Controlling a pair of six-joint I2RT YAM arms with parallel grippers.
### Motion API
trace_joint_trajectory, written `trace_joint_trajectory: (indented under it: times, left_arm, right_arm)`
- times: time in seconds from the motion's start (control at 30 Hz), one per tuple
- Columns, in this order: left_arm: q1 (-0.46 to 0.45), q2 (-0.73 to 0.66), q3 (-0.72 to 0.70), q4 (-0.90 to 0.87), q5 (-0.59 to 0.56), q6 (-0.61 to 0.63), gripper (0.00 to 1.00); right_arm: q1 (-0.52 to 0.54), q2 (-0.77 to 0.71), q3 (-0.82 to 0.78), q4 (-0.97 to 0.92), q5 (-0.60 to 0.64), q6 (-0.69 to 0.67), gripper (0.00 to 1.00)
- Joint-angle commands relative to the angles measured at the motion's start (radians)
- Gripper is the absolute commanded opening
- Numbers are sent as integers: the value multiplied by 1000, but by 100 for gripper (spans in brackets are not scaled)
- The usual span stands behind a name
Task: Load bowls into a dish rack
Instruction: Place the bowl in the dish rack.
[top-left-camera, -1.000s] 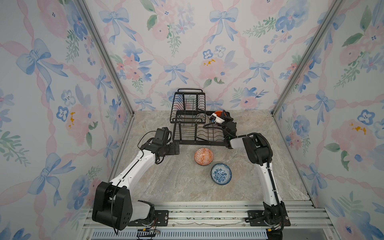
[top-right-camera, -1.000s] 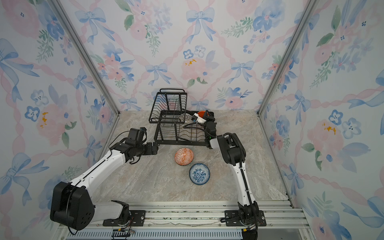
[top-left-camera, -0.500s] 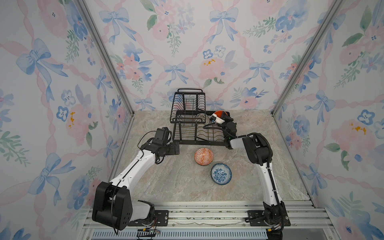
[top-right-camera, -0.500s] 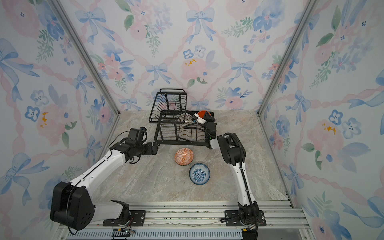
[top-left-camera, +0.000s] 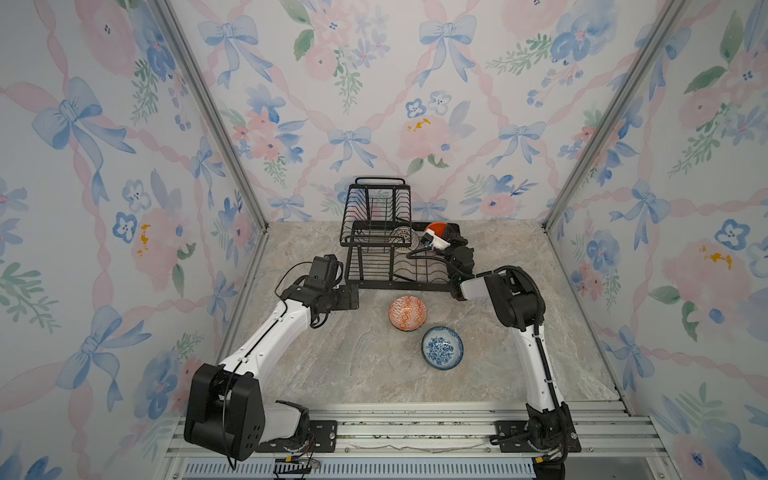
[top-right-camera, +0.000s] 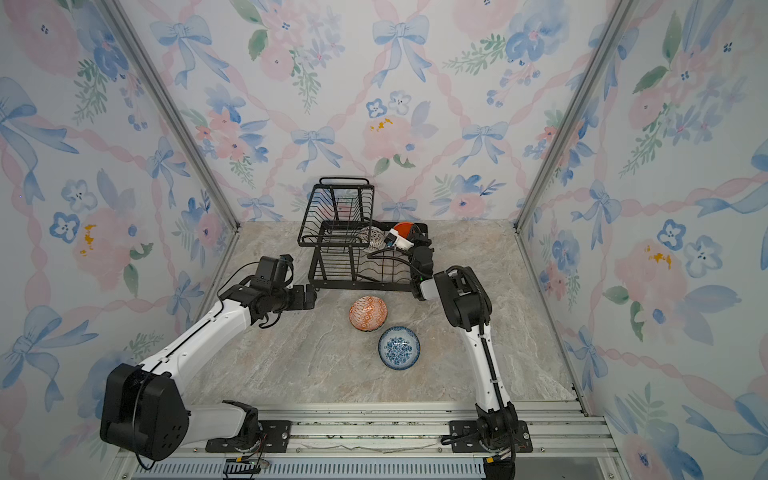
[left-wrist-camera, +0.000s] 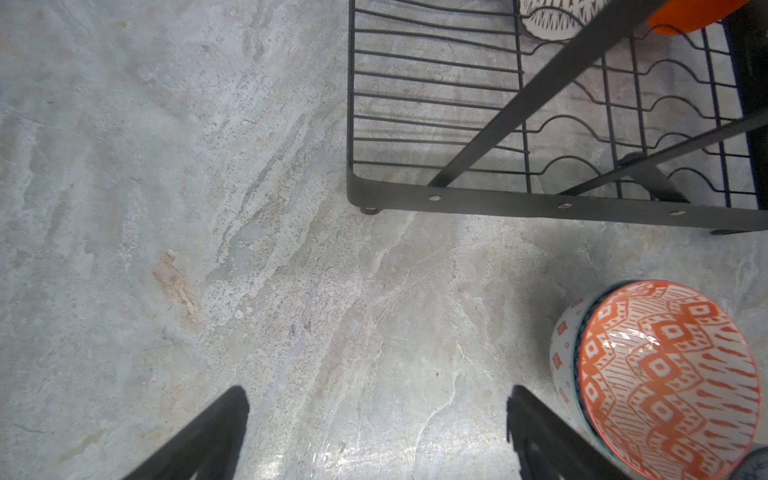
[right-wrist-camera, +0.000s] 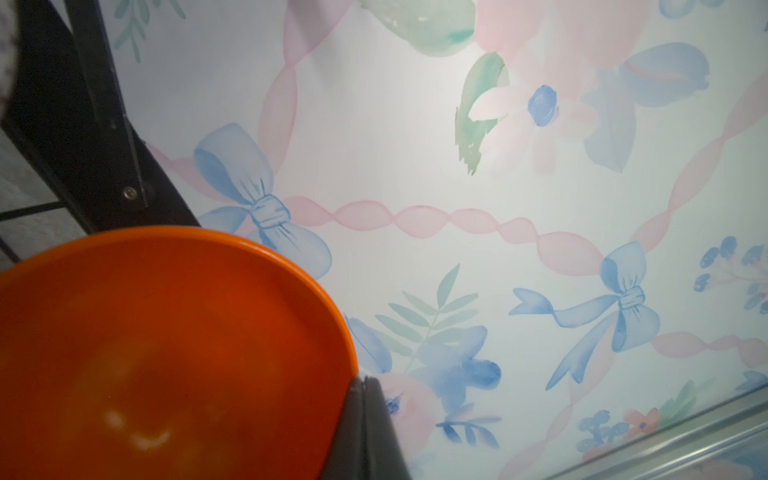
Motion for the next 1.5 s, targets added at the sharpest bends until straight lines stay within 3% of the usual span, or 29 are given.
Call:
trace_joint_trajectory:
  times: [0.0,0.33,0.63,0.77,0.9,0.97,1.1,1.13,1.23,1.47]
  left_arm:
    - [9,-24,-9,7,10,18,98]
    - [9,-50,-25,7,11,15,98]
    - [10,-81,-43,8,5,10,98]
    - [9,-87,-47,8,-2,14,98]
    - [9,-92,-47,9,-5,19,98]
    - [9,-93,-45,10,-5,21,98]
    - [8,-98,-48,16,-3,24,98]
    - [8,-99,-50,19,-3,24,98]
    - [7,-103,-52,21,-2,24,98]
    - [5,-118,-59,32,6,25,98]
  right_arm:
    - [0,-17,-17,61,23,22,3]
    - [6,-43,-33,104,47,28,5]
    - [16,-82,-63,114,58,42,17]
    - [21,-105,-89,115,58,46,26]
    - [28,-130,-115,99,60,59,43]
    - [31,-146,-131,87,62,74,54]
    - [33,-196,-169,47,80,120,89]
    - [35,-210,-181,32,87,129,94]
    - [41,-259,-216,-26,106,160,99]
    - [64,-402,-287,-205,183,302,97]
